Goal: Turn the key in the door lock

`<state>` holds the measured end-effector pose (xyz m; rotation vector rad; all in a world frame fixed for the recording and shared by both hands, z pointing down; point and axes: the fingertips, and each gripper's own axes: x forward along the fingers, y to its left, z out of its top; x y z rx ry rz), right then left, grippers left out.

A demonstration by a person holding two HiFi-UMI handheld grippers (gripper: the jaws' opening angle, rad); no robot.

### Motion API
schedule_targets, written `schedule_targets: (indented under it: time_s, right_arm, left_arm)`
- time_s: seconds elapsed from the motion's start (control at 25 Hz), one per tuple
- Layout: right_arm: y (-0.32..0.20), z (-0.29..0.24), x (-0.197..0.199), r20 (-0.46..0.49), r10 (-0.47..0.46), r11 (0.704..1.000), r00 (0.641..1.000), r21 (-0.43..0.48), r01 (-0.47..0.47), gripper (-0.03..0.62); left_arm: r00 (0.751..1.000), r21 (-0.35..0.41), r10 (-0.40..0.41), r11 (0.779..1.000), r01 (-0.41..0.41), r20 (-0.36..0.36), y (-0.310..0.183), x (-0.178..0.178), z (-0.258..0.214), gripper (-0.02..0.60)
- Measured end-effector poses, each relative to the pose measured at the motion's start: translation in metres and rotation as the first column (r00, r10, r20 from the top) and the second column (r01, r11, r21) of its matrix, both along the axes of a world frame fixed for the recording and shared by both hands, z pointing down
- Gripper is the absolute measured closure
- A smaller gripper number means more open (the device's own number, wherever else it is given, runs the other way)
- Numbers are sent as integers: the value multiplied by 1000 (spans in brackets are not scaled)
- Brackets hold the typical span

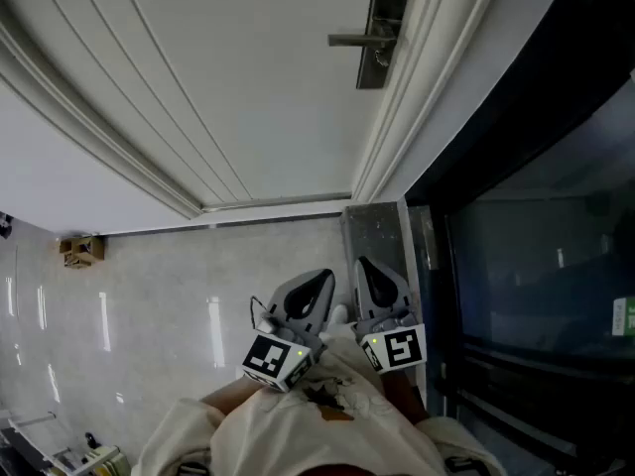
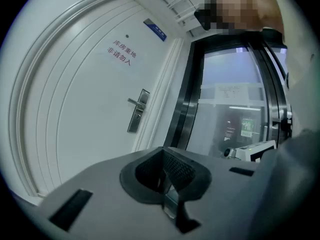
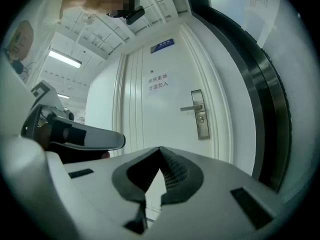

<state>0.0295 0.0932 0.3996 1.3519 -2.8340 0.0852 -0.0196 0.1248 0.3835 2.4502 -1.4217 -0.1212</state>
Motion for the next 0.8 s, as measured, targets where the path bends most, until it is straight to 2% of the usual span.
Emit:
schedule_targets:
  time_s: [0.32, 0.52, 0.64, 0.8]
  right_arm:
    - [-12, -4, 25, -7, -3, 1000, 1000, -6, 3, 588]
    - [-26, -4, 30, 4, -49, 999, 999, -1, 49, 588]
    - [-37, -1, 35, -37, -63, 997, 997, 40, 64, 586]
    - [-63, 3, 37, -78, -47, 998, 996, 41, 50, 585]
  left_arm:
    - [1000, 0, 1, 1000, -1, 19, -5, 17, -5, 581]
    - [998, -11, -43, 999, 44, 37, -16, 21, -2, 581]
    - [995, -12, -91, 996, 92, 49, -27, 16, 6, 581]
    - [992, -51, -120, 991, 121, 29, -49, 0, 14, 581]
